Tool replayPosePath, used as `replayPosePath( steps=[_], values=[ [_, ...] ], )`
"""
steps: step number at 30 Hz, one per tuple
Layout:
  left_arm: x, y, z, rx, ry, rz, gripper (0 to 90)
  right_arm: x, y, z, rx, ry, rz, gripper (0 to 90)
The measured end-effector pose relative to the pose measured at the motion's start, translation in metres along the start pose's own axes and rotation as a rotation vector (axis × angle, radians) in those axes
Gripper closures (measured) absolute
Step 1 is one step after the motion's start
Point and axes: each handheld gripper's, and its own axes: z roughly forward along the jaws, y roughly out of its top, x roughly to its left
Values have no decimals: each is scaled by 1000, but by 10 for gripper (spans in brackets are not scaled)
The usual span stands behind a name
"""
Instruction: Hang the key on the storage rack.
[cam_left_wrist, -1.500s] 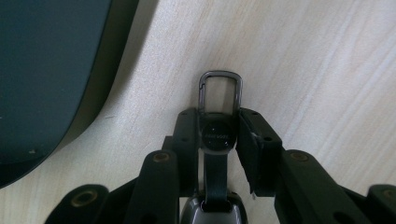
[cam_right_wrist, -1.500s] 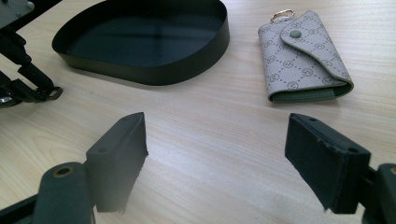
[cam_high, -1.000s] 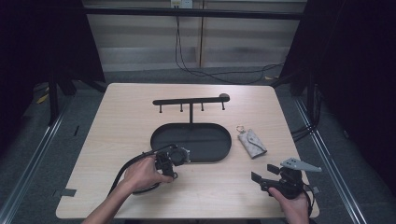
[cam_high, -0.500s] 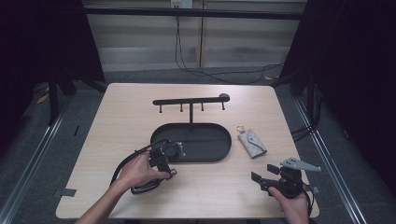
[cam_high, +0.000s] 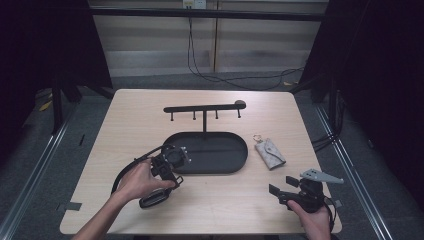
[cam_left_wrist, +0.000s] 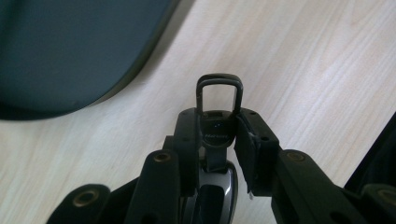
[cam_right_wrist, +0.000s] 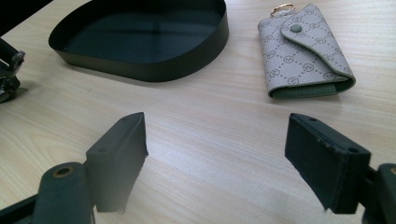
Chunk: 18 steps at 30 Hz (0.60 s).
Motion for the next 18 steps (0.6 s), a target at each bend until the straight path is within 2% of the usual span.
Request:
replayPosePath(
  steps=[3, 11, 12, 15, 18],
  values=[
    [2, -5, -6, -21, -2, -16, 705, 0, 0, 1, 4, 3, 3, 210],
    [11, -15, -20, -37, 10, -43, 706, -1, 0, 1, 5, 6, 5, 210],
    [11, -16, -22, -41, 15, -58, 705, -1, 0, 1, 5, 5, 5, 210],
    [12, -18, -23, -48, 21, -69, 705, 0, 0, 1, 7, 4, 6, 210],
    [13, -21, -26, -47, 24, -56, 705, -1, 0, 1, 6, 2, 5, 210]
  ],
)
